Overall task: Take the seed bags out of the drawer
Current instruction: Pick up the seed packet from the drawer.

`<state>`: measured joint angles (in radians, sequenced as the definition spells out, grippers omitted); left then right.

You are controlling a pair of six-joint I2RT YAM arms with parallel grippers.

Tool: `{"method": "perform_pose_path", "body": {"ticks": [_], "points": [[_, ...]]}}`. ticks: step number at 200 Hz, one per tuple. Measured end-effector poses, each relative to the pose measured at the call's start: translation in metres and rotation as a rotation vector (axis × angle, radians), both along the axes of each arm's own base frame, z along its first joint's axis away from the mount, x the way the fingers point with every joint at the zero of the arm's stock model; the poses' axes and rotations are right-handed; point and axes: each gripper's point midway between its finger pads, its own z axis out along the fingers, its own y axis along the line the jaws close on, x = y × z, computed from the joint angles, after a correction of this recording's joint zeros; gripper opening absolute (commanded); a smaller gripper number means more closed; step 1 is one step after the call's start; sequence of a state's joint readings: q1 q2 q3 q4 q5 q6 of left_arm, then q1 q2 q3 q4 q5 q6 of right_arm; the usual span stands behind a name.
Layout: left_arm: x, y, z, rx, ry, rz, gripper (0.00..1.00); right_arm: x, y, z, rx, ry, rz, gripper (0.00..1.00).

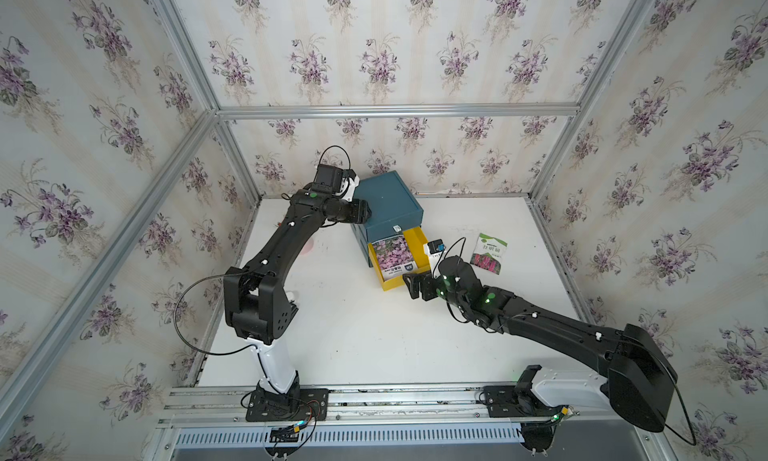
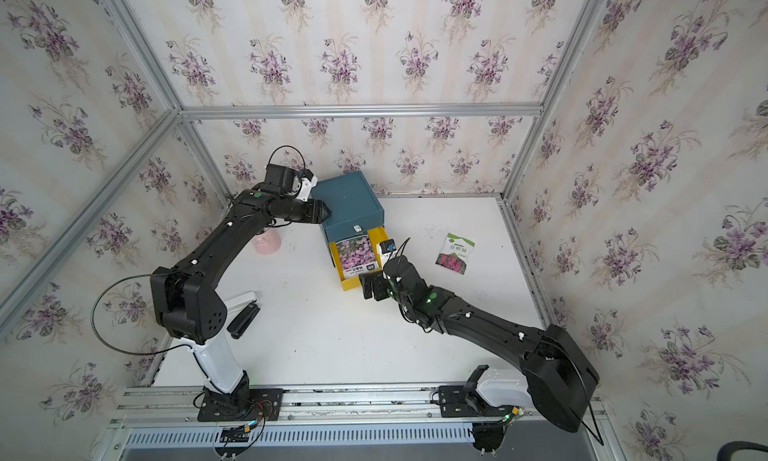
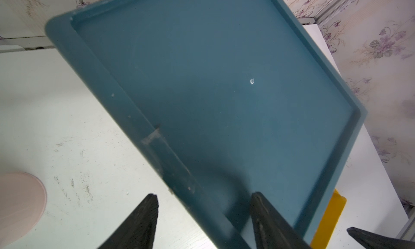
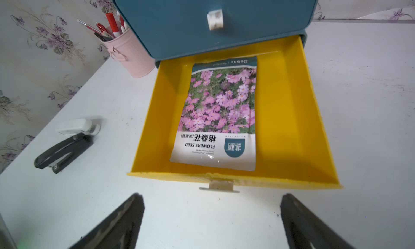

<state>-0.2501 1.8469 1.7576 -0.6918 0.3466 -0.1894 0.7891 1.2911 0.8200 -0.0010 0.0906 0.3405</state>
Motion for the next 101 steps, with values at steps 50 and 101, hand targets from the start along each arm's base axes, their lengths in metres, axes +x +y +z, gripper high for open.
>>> {"method": "perform_pose_path", "body": {"ticks": [50,101], "points": [[-0.001,0.0,0.0,0.006,-0.002,-0.008,0.68,0.041,0.017,0.02,0.006,0.14,0.094,0.99],[-0.001,0.0,0.0,0.013,-0.001,-0.017,0.68,0.065,0.027,0.003,-0.034,0.295,0.14,0.94]]}}
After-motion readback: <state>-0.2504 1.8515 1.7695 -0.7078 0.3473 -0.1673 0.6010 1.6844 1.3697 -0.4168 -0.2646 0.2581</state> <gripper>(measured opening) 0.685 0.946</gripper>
